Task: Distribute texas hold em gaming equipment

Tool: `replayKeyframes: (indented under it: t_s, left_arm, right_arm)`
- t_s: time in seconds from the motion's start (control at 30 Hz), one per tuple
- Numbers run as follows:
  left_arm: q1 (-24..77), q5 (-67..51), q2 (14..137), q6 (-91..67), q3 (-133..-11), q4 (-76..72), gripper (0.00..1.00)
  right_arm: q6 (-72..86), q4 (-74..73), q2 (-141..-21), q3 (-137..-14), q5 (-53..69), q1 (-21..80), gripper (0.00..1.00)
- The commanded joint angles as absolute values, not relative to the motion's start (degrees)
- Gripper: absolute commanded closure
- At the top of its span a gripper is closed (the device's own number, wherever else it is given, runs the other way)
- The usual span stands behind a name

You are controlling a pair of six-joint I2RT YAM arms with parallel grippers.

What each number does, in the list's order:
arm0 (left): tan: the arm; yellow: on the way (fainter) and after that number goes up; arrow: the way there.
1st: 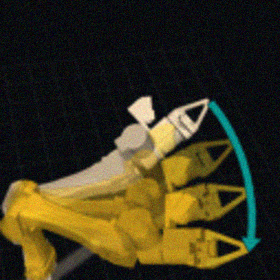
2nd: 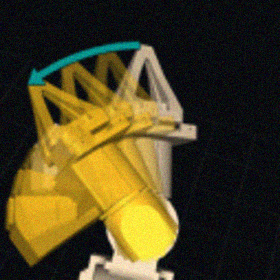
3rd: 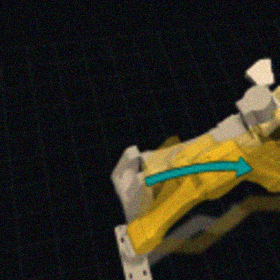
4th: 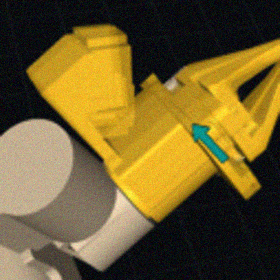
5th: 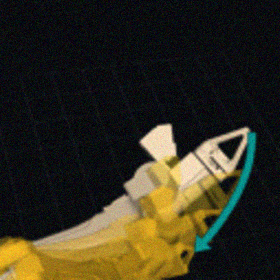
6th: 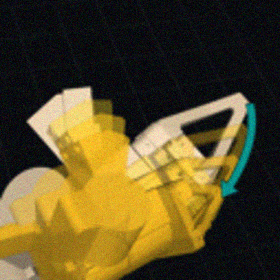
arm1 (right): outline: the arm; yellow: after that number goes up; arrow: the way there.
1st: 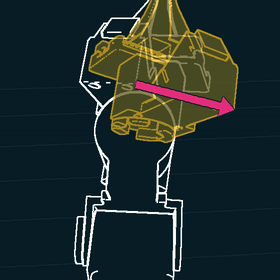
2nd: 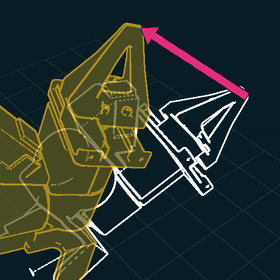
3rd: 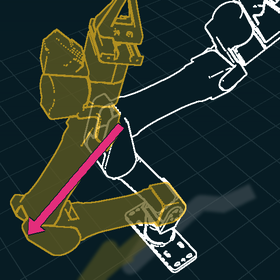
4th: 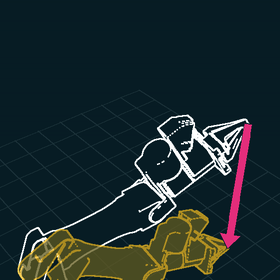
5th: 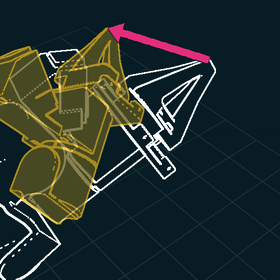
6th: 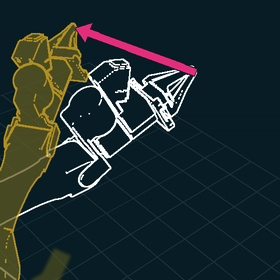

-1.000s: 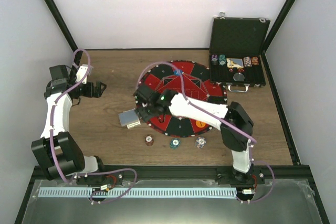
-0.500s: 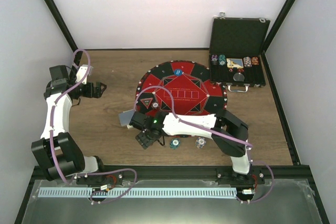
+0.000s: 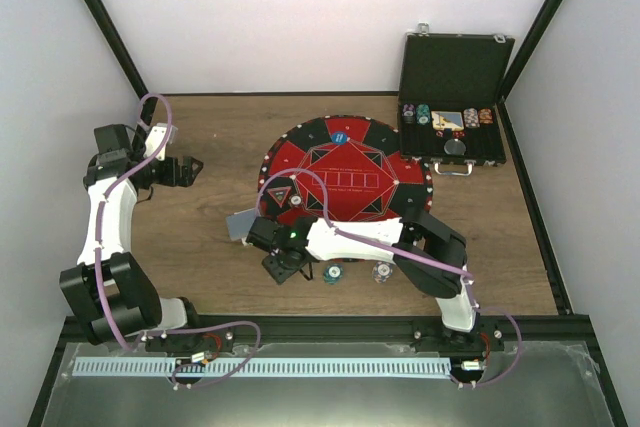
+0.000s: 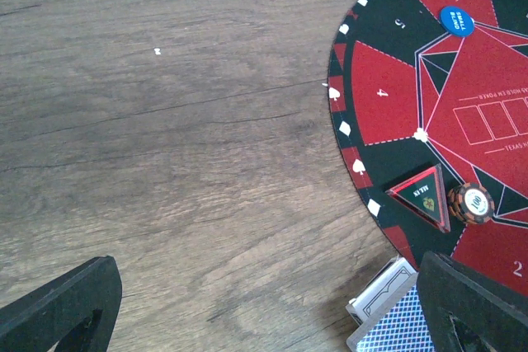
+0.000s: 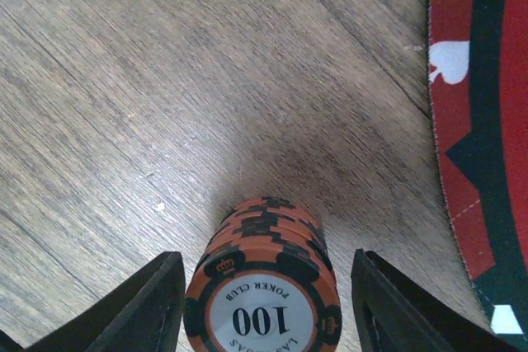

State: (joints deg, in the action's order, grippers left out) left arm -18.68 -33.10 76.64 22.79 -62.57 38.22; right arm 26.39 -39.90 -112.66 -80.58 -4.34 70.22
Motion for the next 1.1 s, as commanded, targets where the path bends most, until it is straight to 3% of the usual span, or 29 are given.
replayKeyframes:
  t_s: [0.0, 0.13, 0.37, 0.7, 1.07]
  left_arm:
    - [-19.0, -34.3, 75.8, 23.2, -64.1, 38.1, 0.0]
    - [-19.0, -34.3, 75.8, 23.3, -63.9, 38.1, 0.0]
    - [-19.0, -34.5, 75.8, 23.3, -63.7, 38.1, 0.0]
    - [-19.0, -34.7, 75.7, 23.5, -63.8, 38.7, 0.0]
    - [-19.0, -35.2, 76.3, 23.3, -64.2, 38.7, 0.0]
  right_arm:
    - [26.7, -39.2, -113.2, -81.5, -5.3, 70.2, 0.47]
    - [26.7, -39.3, -113.2, -81.5, -5.6, 70.2, 0.59]
    - [26.6, -40.8, -112.6, -83.1, -6.6, 70.2, 0.73]
    - [24.7, -45.8, -109.2, -88.7, -8.3, 68.3, 0.74]
    - [15.1, -44.2, -111.4, -98.1, -9.3, 45.8, 0.74]
